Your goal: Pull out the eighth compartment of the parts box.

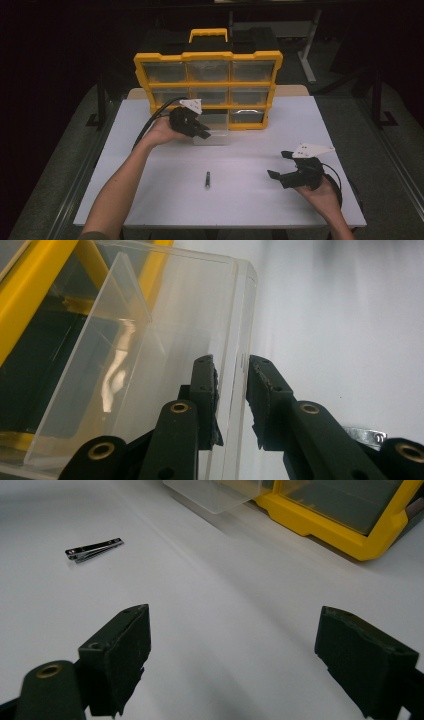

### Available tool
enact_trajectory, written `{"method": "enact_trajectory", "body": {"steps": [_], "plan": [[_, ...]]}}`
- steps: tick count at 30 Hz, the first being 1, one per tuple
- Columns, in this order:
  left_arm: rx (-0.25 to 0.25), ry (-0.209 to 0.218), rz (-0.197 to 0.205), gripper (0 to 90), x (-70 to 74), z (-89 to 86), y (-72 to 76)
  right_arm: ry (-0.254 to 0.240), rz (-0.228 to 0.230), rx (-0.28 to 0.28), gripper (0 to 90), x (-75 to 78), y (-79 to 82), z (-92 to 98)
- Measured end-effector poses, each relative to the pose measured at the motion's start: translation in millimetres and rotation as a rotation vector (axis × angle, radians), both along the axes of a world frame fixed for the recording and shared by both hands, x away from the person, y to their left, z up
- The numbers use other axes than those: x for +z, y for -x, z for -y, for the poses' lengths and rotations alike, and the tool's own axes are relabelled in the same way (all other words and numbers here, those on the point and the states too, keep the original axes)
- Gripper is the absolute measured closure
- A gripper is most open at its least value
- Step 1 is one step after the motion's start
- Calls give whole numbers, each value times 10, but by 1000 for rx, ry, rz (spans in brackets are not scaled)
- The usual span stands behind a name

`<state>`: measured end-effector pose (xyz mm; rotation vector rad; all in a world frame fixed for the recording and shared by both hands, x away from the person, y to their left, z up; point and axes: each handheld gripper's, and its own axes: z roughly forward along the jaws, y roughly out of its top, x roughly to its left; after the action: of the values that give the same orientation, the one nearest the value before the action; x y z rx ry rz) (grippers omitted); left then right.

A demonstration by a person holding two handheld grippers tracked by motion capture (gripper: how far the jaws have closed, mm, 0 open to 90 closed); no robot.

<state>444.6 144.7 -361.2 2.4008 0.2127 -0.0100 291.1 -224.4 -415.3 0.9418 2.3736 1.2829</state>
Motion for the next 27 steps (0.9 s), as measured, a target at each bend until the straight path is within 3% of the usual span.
{"method": "enact_trajectory", "body": {"steps": [13, 21, 27], "plan": [[-1, 8, -12, 718, 5, -4, 26, 5, -1, 3, 139, -7, -16, -28], [37, 83, -38, 573, 112, -74, 65, -7, -6, -7, 140, -5, -33, -22], [52, 116, -33, 526, 205, -101, 130, -14, -11, -15, 140, 4, -29, 4]]}}
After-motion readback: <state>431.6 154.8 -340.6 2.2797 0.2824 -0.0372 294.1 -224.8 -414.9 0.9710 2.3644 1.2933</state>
